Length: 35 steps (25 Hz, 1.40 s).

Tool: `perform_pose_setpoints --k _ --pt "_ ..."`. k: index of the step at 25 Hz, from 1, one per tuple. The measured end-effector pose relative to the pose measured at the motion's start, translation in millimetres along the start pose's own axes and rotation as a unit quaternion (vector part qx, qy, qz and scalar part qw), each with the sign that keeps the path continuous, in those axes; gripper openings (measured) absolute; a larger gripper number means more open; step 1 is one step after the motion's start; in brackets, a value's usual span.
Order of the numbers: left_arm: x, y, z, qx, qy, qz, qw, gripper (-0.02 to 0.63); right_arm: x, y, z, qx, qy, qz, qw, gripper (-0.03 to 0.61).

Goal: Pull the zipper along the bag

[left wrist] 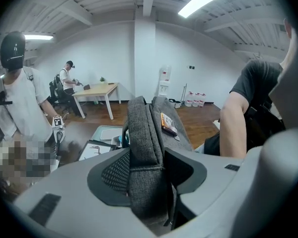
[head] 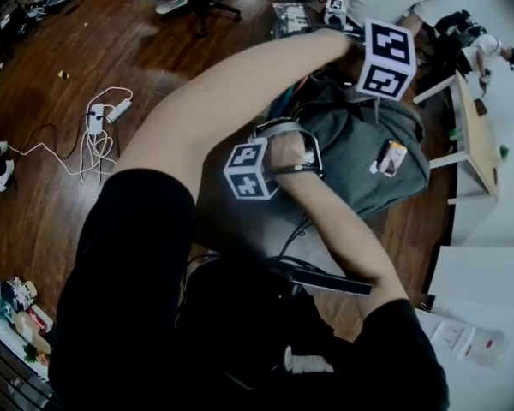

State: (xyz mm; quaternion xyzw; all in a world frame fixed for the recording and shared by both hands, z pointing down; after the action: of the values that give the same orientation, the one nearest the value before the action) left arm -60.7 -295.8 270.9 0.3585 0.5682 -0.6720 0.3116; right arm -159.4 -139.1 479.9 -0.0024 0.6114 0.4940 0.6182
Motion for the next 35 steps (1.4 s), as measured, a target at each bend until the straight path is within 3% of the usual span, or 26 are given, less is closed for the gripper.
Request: perform_pose_setpoints --k 1,3,5,8,10,11,13,15,17,18,22,24,26,28,30,32,35 --pt "0 0 0 0.0 0.001 -0.003 1.0 0.198 -2 1 1 0.013 -0.009 0.01 1.0 0.02" --pt "1 -3 0 0.0 -0.001 -0.009 1.0 0.198 2 3 2 0.017 -0.039 -0.013 0.999 0.017" --pt "1 -4 1 -0.001 -0.005 -0.018 0.9998 0.198 19 -3 -1 -0.022 -0.076 -0.099 0.992 0.017" --pt "0 0 1 -0.008 -0.012 -0.023 0.9996 0.198 54 -31 -2 -0.139 -0.114 -0.244 0.953 0.017" --pt "0 0 1 -0.01 -0.012 -0.022 0.9996 0.198 66 -54 7 -0.192 -0.119 -0.284 0.932 0.017" --pt "1 0 1 -0.01 -0.014 -0.023 0.9996 0.198 68 -62 13 -0.199 -0.121 -0.287 0.929 0.017" --pt "1 1 -2 -0.01 -0.019 -0.026 0.9994 0.198 67 -70 26 -0.19 -0.137 -0.277 0.932 0.018" --pt "1 1 -4 -0.011 -0.022 -0.025 0.9994 0.198 62 -65 33 -0.159 -0.147 -0.247 0.945 0.033" --pt "2 2 -4 -0.012 -0.022 -0.021 0.9994 0.198 53 -57 36 -0.111 -0.124 -0.207 0.964 0.171" --pt "2 2 -3 -0.012 -0.023 -0.02 0.9995 0.198 49 -54 36 -0.09 -0.112 -0.189 0.971 0.195" --pt "0 5 -6 -0.008 -0.029 -0.02 0.9994 0.198 44 -35 26 -0.017 -0.085 -0.125 0.988 0.195" --pt "-2 6 -10 -0.005 -0.03 -0.02 0.9993 0.198 40 -18 20 0.015 -0.036 -0.089 0.995 0.192" --pt "-2 7 -14 -0.006 -0.024 -0.016 0.9996 0.198 26 -6 15 0.036 0.038 -0.044 0.998 0.148" --pt "-1 7 -14 -0.007 -0.018 -0.014 0.9997 0.198 12 2 13 0.057 0.1 0.001 0.993 0.115" --pt "0 6 -14 -0.008 -0.018 -0.019 0.9996 0.198 5 8 14 0.073 0.135 0.023 0.988 0.1" --pt "2 4 -18 -0.013 -0.018 -0.023 0.9995 0.198 14 9 12 0.082 0.109 0.009 0.991 0.044" --pt "1 5 -25 -0.02 -0.021 -0.029 0.9992 0.198 37 -4 12 0.034 0.017 -0.091 0.995 0.018"
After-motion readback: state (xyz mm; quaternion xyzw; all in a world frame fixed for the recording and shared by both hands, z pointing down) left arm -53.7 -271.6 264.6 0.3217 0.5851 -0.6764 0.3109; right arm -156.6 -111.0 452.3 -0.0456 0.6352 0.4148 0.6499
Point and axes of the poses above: the fingertips, and each gripper's own axes: x backward along the fingers, z to its left, y out of its top, the point moved 9 cm from there along x, backward along the fingers, and after that the axes turned 11 degrees about z, right-handed, at the moved point
